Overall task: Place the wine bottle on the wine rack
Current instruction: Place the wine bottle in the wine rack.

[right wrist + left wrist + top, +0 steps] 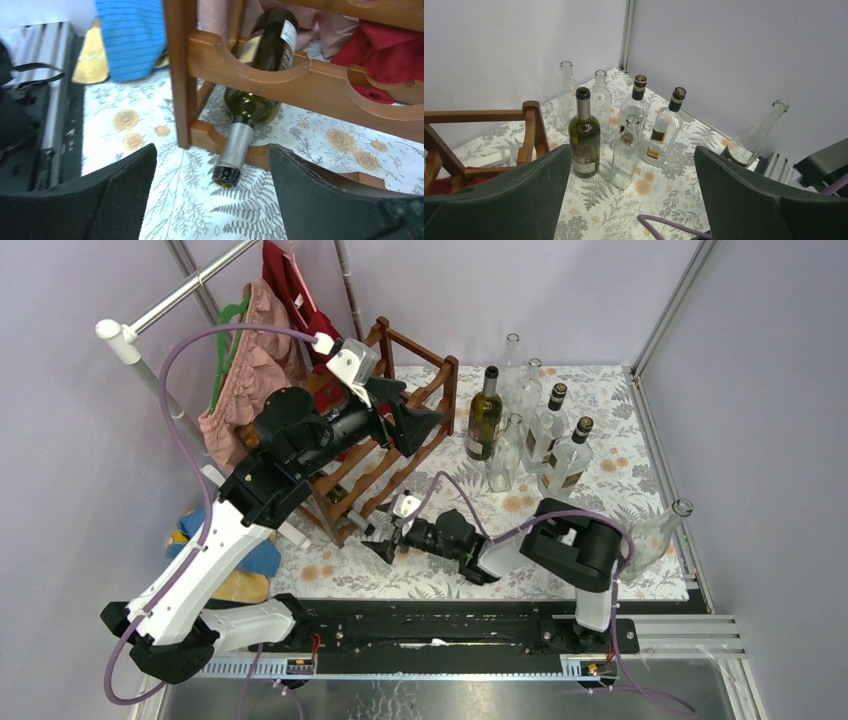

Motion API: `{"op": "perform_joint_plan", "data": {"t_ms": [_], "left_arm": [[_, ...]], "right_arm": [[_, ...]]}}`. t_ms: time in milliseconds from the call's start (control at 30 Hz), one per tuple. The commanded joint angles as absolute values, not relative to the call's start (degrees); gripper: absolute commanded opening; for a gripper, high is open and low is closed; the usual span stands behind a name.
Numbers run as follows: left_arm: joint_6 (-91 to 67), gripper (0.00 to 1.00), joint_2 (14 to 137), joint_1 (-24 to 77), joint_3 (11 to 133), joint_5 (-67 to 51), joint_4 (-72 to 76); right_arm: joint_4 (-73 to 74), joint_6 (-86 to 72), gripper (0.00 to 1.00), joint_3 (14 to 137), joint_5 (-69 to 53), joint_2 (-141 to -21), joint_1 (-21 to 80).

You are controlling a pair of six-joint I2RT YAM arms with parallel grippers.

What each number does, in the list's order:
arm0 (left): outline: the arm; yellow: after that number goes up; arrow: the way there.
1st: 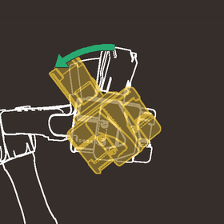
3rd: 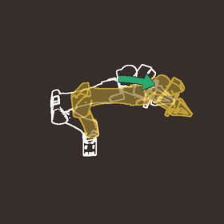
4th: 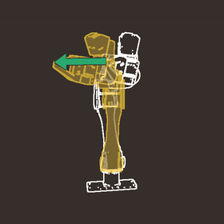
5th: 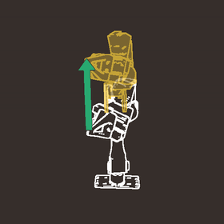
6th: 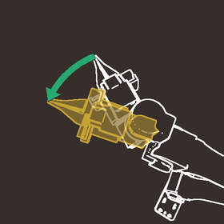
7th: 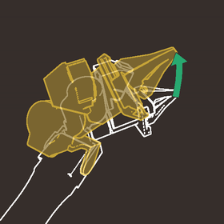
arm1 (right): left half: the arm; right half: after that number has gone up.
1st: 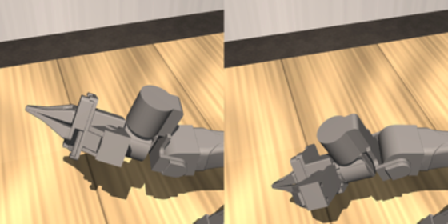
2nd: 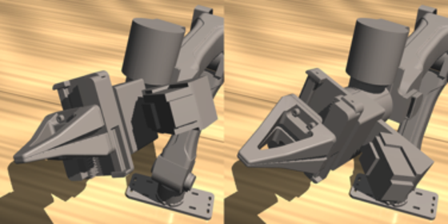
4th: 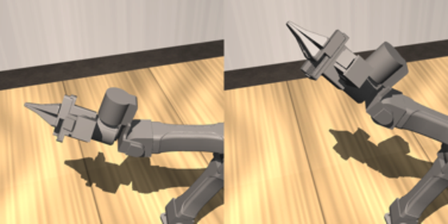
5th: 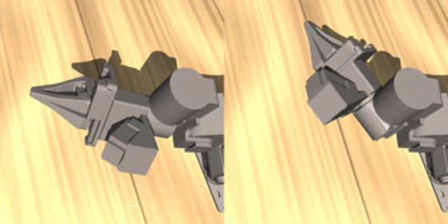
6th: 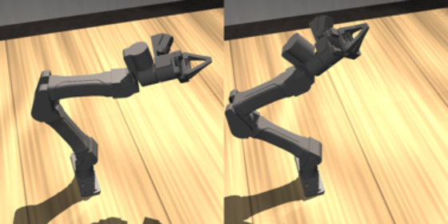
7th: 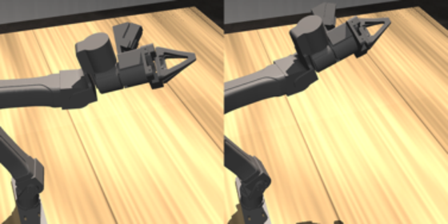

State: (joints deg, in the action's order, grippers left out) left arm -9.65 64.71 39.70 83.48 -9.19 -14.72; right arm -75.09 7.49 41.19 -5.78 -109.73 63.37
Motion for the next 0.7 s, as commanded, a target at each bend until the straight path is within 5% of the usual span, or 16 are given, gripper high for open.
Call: {"op": "perform_joint_plan", "data": {"t_ms": [0,100,333,500,667], "left_arm": [[-12.51,0.99,62.66,39.36,81.17,-8.11,-9.21],[-13.2,0.99,62.39,39.37,80.34,-7.17,-8.41],[-16.37,0.99,65.92,38.73,82.91,-9.05,-6.37],[-20.24,0.99,66.66,38.6,84.56,-12.26,-5.12],[-23.38,0.99,64.74,38.48,83.76,-13.62,-3.19]], "right_arm": [[-73.03,10.92,0.92,37.03,-14.75,-100.46,63.63],[-59.15,13.13,1.0,35.59,-22.78,-91.66,62.83],[10.35,34.73,1.0,50.41,-42.36,-71.04,57.11],[59.18,57.07,1.0,72.42,-38.75,-73.38,54.3],[76.89,57.04,1.0,85.86,-30.84,-75.09,47.62]]}}
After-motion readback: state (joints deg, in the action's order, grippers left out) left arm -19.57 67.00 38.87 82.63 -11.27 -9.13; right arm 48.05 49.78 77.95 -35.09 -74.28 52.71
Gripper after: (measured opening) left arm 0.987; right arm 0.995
